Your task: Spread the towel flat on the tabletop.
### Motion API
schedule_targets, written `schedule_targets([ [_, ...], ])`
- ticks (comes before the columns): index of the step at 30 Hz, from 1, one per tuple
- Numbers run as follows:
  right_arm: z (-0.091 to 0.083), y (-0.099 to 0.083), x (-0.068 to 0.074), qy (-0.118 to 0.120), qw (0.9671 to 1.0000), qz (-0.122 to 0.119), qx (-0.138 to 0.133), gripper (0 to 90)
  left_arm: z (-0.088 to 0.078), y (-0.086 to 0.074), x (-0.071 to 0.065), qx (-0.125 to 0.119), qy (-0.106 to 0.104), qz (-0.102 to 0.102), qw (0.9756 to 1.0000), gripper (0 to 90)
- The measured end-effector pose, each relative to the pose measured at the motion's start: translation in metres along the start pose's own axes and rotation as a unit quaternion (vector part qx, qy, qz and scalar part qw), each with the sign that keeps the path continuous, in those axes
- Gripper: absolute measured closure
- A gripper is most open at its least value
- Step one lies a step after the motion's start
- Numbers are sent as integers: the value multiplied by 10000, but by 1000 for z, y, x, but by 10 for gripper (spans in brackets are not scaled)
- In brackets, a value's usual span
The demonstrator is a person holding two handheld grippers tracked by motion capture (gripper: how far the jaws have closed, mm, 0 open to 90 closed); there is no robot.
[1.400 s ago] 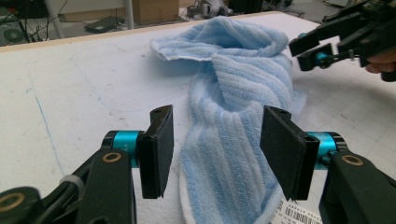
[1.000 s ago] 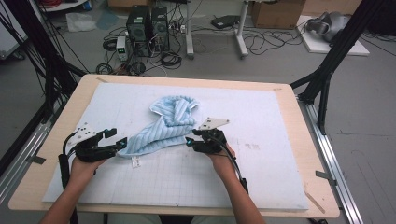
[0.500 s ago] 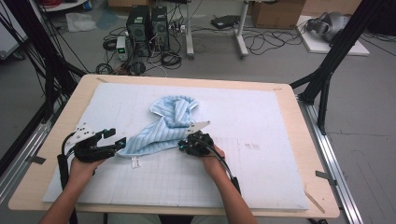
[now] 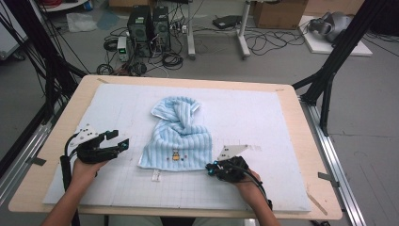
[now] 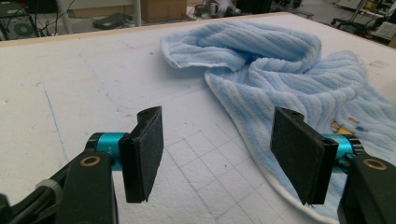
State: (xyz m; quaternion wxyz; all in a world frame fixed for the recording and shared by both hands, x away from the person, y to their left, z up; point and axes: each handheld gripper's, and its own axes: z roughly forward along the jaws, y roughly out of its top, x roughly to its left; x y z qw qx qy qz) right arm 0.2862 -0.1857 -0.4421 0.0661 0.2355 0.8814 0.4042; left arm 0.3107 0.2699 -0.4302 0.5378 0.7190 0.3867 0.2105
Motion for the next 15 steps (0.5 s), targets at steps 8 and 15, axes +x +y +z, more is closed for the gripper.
schedule_targets([
  [8, -31, -22, 12, -5, 9999, 85, -113, 754, 8, 2, 1, 106, -24, -123, 9999, 350],
  [15, -40, -18, 2, -339, 9944, 515, -853, 515, 45, 21, -1, 189, -98, -365, 9991, 366],
])
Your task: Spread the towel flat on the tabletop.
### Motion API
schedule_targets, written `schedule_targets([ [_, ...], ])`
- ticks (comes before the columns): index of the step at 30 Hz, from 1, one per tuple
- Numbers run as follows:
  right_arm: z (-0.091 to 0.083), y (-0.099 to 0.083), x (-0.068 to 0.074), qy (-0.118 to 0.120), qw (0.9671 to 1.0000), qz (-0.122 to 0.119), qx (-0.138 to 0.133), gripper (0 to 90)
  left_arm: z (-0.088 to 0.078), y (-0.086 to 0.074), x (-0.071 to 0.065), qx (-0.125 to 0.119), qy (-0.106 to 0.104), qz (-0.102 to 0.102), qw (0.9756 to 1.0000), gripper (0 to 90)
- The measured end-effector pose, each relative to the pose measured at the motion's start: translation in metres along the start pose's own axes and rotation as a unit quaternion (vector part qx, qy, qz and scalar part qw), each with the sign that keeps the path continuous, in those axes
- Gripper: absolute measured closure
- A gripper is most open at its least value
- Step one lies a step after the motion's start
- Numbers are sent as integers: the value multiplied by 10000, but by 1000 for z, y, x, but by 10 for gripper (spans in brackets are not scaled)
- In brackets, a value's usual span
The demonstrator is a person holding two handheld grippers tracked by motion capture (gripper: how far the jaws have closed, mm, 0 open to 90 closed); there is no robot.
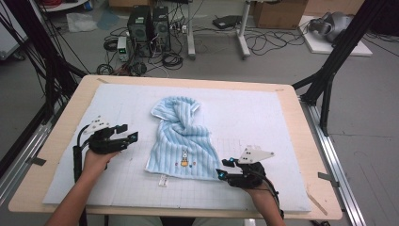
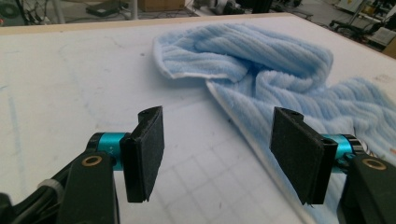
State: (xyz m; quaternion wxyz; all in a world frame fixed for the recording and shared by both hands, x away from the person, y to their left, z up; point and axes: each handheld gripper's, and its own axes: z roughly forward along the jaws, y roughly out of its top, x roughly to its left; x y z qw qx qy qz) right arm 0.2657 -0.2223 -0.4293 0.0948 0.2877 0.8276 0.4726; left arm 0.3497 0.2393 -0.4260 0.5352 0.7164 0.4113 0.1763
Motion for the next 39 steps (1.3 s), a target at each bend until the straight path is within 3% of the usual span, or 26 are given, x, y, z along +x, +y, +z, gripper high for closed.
schedule_targets([
  [6, 3, 0, -4, -152, 9998, 128, -100, 455, 49, 14, -8, 442, -6, 12, 9990, 400],
  [7, 5, 0, -4, -262, 9995, 183, -74, 425, 57, 15, -9, 563, -35, 36, 9984, 401],
  [12, 14, 5, -5, -465, 9986, 257, -83, 385, 89, 8, -22, 1214, -40, 308, 9921, 404],
  [14, 24, 12, -5, -566, 9981, 222, -80, 371, 92, 5, -25, 1379, -83, 356, 9898, 487],
  [15, 24, 12, -5, -566, 9981, 222, -80, 371, 92, 4, -27, 1367, -50, 406, 9898, 487],
  [16, 35, 19, -5, -646, 9979, 97, 41, 395, 90, 5, -28, 1399, -239, 480, 9887, 706],
  [17, 35, 19, -5, -646, 9979, 97, 41, 395, 89, 5, -30, 1417, -293, 536, 9880, 706],
  [18, 47, 25, -6, -610, 9980, 23, 136, 410, 87, 5, -33, 1482, -334, 697, 9859, 840],
  [20, 57, 28, -6, -632, 9975, -43, 311, 480, 82, 6, -36, 1628, -318, 858, 9824, 853],
  [21, 62, 28, -6, -645, 9970, -17, 424, 498, 78, 5, -36, 1630, -329, 870, 9822, 855],
  [22, 66, 28, -6, -666, 9962, -19, 557, 559, 68, 0, -34, 1600, -344, 766, 9835, 856],
  [24, 72, 26, -5, -695, 9943, -32, 809, 631, 63, -2, -32, 1593, -360, 691, 9842, 857],
  [25, 72, 26, -5, -695, 9943, -32, 809, 631, 57, -5, -31, 1558, -336, 646, 9851, 857],
  [26, 69, 26, -5, -578, 9948, 67, 836, 744, 51, -8, -30, 1483, -346, 566, 9867, 858],
  [27, 69, 26, -5, -578, 9948, 67, 836, 744, 46, -11, -29, 1437, -388, 496, 9876, 858],
  [28, 66, 24, -7, -490, 9951, 76, 858, 816, 40, -15, -29, 1382, -425, 461, 9884, 858],
  [31, 64, 24, -6, -389, 9953, 112, 880, 837, 28, -22, -31, 1299, -497, 417, 9894, 858],
  [34, 58, 19, 0, -100, 9958, 125, 904, 836, 14, -28, -38, 1186, -551, 438, 9904, 858],
  [39, 54, 16, 8, 58, 9953, 82, 968, 837, 0, -34, -48, 1305, -673, 527, 9878, 858],
])
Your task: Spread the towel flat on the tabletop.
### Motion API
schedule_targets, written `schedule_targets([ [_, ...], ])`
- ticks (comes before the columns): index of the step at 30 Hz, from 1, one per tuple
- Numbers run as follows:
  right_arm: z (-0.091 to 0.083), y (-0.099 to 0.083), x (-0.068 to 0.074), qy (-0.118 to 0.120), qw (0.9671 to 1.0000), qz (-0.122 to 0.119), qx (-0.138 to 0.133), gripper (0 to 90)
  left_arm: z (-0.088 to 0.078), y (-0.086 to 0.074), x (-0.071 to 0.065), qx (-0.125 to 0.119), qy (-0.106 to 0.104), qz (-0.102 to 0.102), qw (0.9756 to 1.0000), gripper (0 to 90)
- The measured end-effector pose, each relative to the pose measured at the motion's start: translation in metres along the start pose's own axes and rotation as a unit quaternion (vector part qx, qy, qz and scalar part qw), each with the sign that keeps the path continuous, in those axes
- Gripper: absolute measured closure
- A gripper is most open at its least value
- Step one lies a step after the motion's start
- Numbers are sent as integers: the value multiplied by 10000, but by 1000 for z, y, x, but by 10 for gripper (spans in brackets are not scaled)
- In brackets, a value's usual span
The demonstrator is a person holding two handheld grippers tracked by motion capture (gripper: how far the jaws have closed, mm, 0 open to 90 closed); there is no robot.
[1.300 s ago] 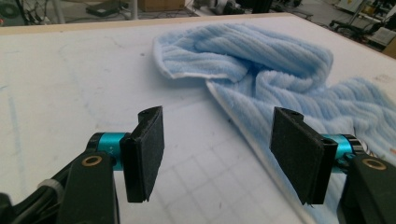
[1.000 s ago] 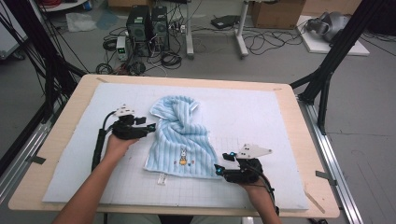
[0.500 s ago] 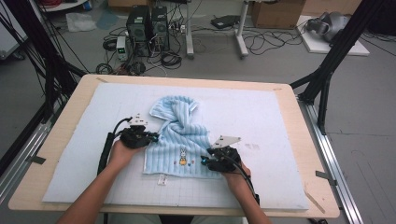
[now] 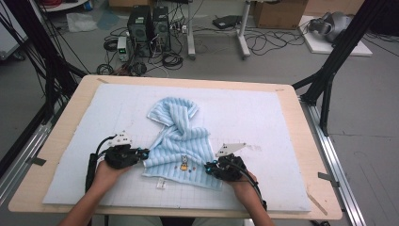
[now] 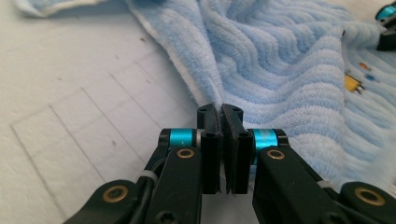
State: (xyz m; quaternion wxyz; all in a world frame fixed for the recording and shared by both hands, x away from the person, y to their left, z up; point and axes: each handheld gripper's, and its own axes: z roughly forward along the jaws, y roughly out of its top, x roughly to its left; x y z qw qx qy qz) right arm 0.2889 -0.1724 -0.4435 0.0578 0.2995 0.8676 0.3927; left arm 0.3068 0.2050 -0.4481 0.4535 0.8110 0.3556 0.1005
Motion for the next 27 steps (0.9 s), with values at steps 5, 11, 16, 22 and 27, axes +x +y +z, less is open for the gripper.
schedule_targets([
  [5, -6, -7, 11, 212, 9997, -45, 88, 837, -17, -10, -7, 0, -137, -4, 9999, 858],
  [11, -11, -6, 15, 325, 9993, 70, -178, 627, -28, -14, -11, -169, -212, 14, 9996, 807],
  [16, -12, 9, 1, -141, 9951, 367, -912, 463, -31, -4, -2, -638, 244, -146, 9976, 522],
  [22, 19, 35, -10, -698, 9944, 282, -739, 403, -32, 10, 18, -1041, 529, -395, 9924, 477],
  [27, 47, 40, -12, -701, 9961, 426, -329, 496, -30, 12, 26, -1191, 623, -387, 9902, 455],
])
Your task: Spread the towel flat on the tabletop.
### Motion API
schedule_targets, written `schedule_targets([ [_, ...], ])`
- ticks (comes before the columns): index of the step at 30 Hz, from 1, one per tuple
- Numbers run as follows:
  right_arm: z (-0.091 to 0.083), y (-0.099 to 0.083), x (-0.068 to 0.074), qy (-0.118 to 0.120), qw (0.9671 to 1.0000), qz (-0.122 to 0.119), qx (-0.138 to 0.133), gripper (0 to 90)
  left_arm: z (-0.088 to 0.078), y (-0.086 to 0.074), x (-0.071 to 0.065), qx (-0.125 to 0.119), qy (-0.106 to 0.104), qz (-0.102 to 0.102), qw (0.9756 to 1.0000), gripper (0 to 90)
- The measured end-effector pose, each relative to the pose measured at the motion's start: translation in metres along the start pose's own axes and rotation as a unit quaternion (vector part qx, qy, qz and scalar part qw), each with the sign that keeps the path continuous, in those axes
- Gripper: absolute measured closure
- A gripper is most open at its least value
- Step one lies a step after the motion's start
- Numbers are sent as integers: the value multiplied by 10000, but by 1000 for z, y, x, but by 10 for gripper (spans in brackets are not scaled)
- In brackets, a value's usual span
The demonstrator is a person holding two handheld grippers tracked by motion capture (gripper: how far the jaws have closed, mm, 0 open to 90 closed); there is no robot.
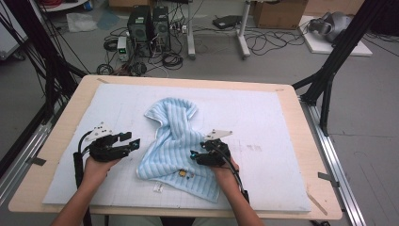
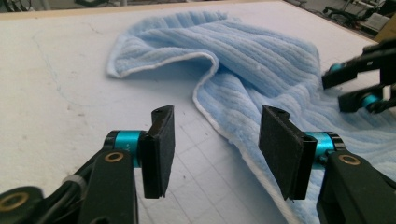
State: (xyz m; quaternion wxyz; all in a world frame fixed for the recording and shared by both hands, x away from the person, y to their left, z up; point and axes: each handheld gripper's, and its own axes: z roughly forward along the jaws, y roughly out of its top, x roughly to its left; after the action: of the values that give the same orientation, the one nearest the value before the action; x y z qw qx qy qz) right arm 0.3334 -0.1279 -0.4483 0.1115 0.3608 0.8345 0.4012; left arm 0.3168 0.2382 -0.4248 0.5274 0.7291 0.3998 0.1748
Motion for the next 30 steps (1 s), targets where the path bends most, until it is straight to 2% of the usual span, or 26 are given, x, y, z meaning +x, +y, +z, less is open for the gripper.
schedule_targets([
  [1, 1, -1, 2, -89, 9999, -105, -8, 538, 0, 0, 1, 0, -5, 1, 10000, 452],
  [2, -1, 0, 3, -185, 9997, -171, 75, 665, 0, -1, 2, -11, -5, 2, 10000, 440],
  [3, -1, 0, 3, -185, 9997, -171, 75, 665, -1, -1, 2, -12, 4, 3, 10000, 440],
  [4, -5, -1, 1, -21, 9999, -63, 135, 805, -1, -2, 3, -15, 18, -5, 10000, 434],
  [7, -7, -2, 1, 57, 9997, -92, 198, 839, -1, -3, 5, 1, 45, -32, 10000, 431],
  [9, -14, -5, 5, 216, 9990, -230, 317, 845, -2, -4, 6, 10, 42, -50, 10000, 430],
  [10, -14, -5, 5, 216, 9990, -230, 317, 845, -2, -4, 6, 22, 40, -51, 10000, 430],
  [13, -22, -13, 10, 464, 9975, -390, 353, 845, -1, -5, 8, 42, 44, -60, 10000, 431],
  [16, -32, -22, 12, 670, 9963, -374, 384, 845, -1, -5, 8, 39, 30, -65, 10000, 431],
  [20, -43, -29, 11, 766, 9959, -349, 328, 828, 1, -4, 8, 29, 2, -63, 10000, 429],
  [21, -48, -30, 9, 804, 9964, -276, 60, 701, 3, -4, 7, 48, -9, -46, 10000, 423],
  [22, -48, -30, 9, 804, 9964, -276, 60, 701, 4, -3, 7, 37, -26, -36, 10000, 419],
  [23, -52, -28, 5, 803, 9961, -200, -319, 591, 7, -2, 6, 30, -49, -36, 10000, 415],
  [24, -52, -28, 5, 803, 9961, -200, -319, 591, 9, 0, 6, 41, -50, -19, 10000, 415],
  [25, -55, -27, 3, 767, 9956, -115, -523, 542, 13, 2, 5, 34, -57, -1, 10000, 409],
  [27, -61, -26, -2, 680, 9941, 52, -846, 509, 23, 8, 3, 64, -74, 31, 9999, 406],
  [30, -63, -27, -7, 567, 9941, 172, -906, 489, 41, 16, 0, 167, -91, 80, 9998, 406],
])
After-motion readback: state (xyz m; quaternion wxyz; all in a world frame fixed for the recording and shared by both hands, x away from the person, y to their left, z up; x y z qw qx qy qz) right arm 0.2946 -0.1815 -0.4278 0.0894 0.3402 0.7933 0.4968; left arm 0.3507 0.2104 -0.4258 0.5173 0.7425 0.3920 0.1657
